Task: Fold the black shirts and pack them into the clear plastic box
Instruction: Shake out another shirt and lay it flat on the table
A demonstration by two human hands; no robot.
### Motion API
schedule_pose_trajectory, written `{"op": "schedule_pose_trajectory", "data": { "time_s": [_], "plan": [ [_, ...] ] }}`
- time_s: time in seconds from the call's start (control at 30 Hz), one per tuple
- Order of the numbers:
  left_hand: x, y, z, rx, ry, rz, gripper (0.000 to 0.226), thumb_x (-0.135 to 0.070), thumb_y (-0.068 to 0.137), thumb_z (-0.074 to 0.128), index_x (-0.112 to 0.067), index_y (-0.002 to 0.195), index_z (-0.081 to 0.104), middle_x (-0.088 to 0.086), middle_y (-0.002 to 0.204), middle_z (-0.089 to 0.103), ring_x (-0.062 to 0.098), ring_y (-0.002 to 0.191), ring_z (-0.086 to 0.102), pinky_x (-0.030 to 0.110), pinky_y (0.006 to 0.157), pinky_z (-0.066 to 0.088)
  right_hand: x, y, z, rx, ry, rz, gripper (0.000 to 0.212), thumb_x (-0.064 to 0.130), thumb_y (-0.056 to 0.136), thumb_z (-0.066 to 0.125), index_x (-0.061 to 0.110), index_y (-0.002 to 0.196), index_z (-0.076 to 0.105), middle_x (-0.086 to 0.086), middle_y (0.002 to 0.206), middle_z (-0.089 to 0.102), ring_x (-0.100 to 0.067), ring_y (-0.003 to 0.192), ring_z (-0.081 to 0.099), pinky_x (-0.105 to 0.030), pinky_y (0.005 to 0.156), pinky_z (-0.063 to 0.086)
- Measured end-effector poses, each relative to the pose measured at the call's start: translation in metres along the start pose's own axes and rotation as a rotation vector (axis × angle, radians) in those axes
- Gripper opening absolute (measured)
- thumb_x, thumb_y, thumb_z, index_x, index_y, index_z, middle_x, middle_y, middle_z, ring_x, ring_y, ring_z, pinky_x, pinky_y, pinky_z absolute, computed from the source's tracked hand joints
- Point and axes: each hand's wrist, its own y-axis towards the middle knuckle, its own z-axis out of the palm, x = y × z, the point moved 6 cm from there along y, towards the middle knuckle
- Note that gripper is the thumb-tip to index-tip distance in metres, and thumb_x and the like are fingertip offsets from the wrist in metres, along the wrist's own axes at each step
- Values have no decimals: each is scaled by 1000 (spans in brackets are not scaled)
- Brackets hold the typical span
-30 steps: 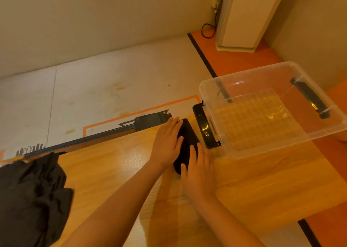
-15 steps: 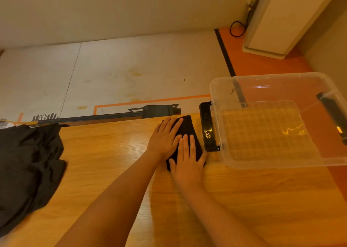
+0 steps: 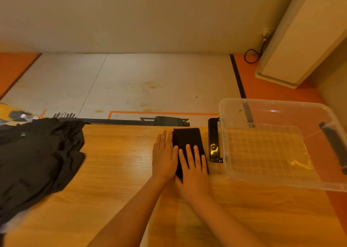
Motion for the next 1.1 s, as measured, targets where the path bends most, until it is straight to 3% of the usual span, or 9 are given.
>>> {"op": "schedule_pose_trajectory", "data": {
  "time_s": [0.07, 0.13, 0.2, 0.27, 0.33, 0.47, 0.73, 0.9, 1.1],
  "plan": [
    [19, -31, -5, -13, -15, -81, 57, -49, 98, 14, -32, 149, -4, -9, 160, -5, 9, 147, -10, 33, 122, 0, 1, -3, -1, 98, 0, -8, 68, 55, 86, 45, 18, 142, 43, -13, 150, 38, -29, 146, 8, -44, 114, 2],
    [41, -57, -12, -5, 56, -118, 58, -54, 96, 9, -34, 148, -7, -12, 158, -10, 7, 146, -14, 31, 121, -3, 2, 0, -2, 212, -45, -20, 62, 57, 96, 25, 22, 147, 22, -13, 157, 24, -27, 148, -7, -41, 110, -16],
    [63, -75, -26, -27, 111, -148, 64, -61, 90, 1, -34, 148, -7, -12, 158, -11, 6, 146, -15, 30, 120, -6, 9, 5, -1, 317, -72, -62, 64, 57, 99, 22, 25, 144, -11, -7, 161, -9, -25, 142, -26, -35, 95, -36],
    [82, -88, -46, -79, 135, -176, 66, -61, 89, 0, -32, 148, -4, -11, 158, -8, 8, 146, -12, 28, 118, -6, 25, 13, -11, 317, -43, -91, 68, 56, 99, 24, 25, 142, -20, -4, 159, -21, -23, 141, -29, -34, 96, -39],
    [98, -97, -68, -132, 165, -189, 65, -59, 92, 3, -29, 149, 0, -9, 158, -3, 9, 147, -8, 30, 119, -3, 53, 20, -21, 274, -17, -178, 70, 55, 99, 26, 25, 146, -18, -2, 158, -23, -23, 142, -28, -36, 108, -30],
    [133, -114, -111, -223, 243, -250, 62, -50, 97, 17, -23, 152, 11, -2, 159, 7, 13, 147, 0, 34, 119, 6, 117, 27, -27, 272, 24, -365, 70, 56, 99, 25, 28, 149, -15, -1, 158, -25, -24, 142, -30, -39, 114, -22],
    [212, -155, -201, -346, 324, -412, 64, -46, 95, 20, -15, 151, 15, 6, 159, 19, 24, 147, 11, 44, 117, 15, 236, 34, -29, 242, 61, -648, 64, 49, 101, 34, 27, 154, 6, 1, 162, -5, -15, 135, -30, -31, 104, -27],
    [261, -169, -250, -382, 342, -503, 63, -40, 97, 37, -10, 152, 25, 11, 158, 24, 30, 146, 18, 47, 116, 19, 302, 36, -8, 311, 29, -696, 67, 45, 101, 35, 22, 154, 2, 0, 162, -6, -16, 143, -23, -31, 107, -22],
    [304, -168, -297, -382, 331, -529, 72, -27, 95, 58, -11, 154, 19, 13, 160, 18, 32, 147, 19, 45, 116, 25, 364, 46, 24, 388, 84, -688, 68, 40, 102, 38, 18, 154, 1, 0, 162, -3, -18, 148, -12, -31, 113, -11]
  ]
}}
